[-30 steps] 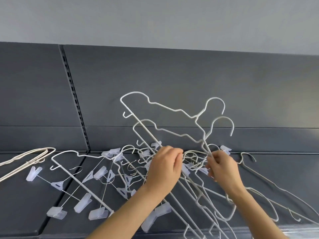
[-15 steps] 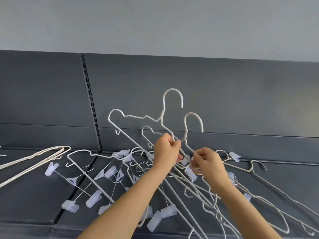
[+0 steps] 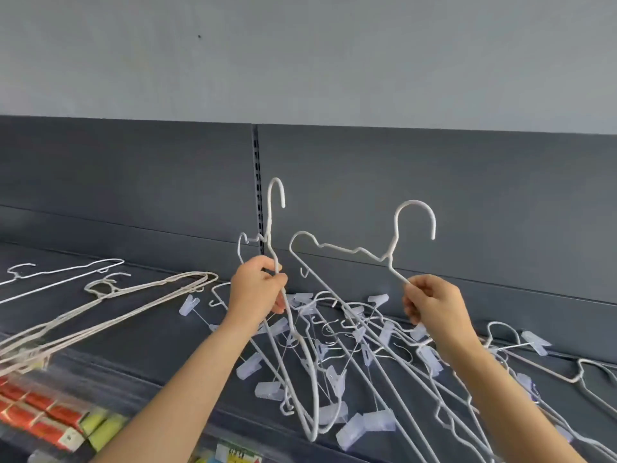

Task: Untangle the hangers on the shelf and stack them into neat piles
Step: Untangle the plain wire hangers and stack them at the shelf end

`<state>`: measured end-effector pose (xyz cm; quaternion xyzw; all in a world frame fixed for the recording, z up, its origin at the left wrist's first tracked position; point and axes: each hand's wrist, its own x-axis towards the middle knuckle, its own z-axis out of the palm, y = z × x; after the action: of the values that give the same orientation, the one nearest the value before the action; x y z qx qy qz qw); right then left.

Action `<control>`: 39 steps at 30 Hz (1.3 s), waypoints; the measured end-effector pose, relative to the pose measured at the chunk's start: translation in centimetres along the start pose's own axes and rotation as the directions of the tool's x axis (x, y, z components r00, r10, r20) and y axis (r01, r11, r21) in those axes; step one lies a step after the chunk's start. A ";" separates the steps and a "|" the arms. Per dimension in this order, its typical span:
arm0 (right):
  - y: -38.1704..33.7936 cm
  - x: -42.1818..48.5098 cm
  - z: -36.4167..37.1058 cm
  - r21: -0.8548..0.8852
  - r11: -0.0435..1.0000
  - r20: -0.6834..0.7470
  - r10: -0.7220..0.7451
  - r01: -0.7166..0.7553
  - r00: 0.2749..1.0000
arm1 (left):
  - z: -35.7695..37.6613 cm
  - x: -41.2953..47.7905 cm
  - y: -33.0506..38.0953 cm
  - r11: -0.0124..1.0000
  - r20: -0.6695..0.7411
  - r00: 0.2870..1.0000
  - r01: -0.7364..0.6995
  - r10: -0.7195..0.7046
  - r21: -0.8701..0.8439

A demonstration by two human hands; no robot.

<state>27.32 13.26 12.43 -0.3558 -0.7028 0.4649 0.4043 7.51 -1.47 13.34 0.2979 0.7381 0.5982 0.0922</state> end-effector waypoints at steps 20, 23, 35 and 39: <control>-11.2 -1.8 35.4 -0.140 0.915 0.537 -0.252 0.379 0.805 | -19.3 11.6 -8.6 0.991 -0.243 0.969 -0.068 0.038 -0.117; -12.4 -0.9 41.3 -0.222 0.876 0.495 -0.278 0.429 0.823 | -23.1 14.7 -10.5 0.992 -0.220 0.973 -0.085 0.064 -0.088; -14.7 4.3 50.2 -0.110 0.947 0.610 -0.176 0.303 0.772 | -41.6 23.6 -15.9 0.625 -0.108 0.891 -0.219 0.441 0.750; -15.2 6.2 51.6 0.058 0.997 0.710 -0.074 0.046 0.701 | -44.2 25.9 -18.7 0.481 0.210 0.927 -0.343 0.310 0.807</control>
<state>-23.54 -4.95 15.75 -0.1185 -0.8070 0.5652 0.1234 -41.28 -25.79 13.34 0.4506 0.8597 0.1778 -0.1620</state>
